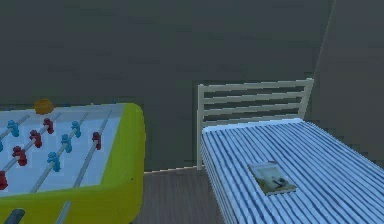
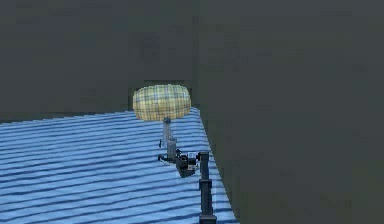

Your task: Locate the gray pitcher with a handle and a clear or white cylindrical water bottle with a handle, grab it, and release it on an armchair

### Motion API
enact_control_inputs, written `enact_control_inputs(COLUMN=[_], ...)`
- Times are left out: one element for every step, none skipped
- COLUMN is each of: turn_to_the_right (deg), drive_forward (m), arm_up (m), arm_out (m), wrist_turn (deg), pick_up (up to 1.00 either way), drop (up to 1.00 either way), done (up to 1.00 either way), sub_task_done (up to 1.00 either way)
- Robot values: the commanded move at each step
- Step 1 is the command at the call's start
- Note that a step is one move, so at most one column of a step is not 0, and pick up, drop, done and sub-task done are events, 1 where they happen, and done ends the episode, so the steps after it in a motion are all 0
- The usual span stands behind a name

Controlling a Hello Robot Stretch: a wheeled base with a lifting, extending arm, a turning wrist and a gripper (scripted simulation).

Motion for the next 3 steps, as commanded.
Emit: enact_control_inputs(turn_to_the_right=[0.0,0.0,0.0], drive_forward=[0.00,0.00,0.00], arm_up=[0.10,0.38,0.00], arm_out=[0.00,0.00,0.00], wrist_turn=[0.0,0.0,-45.0], pick_up=[0.00,0.00,0.00], drop=[0.00,0.00,0.00], done=[0.00,0.00,0.00], sub_task_done=[0.00,0.00,0.00])
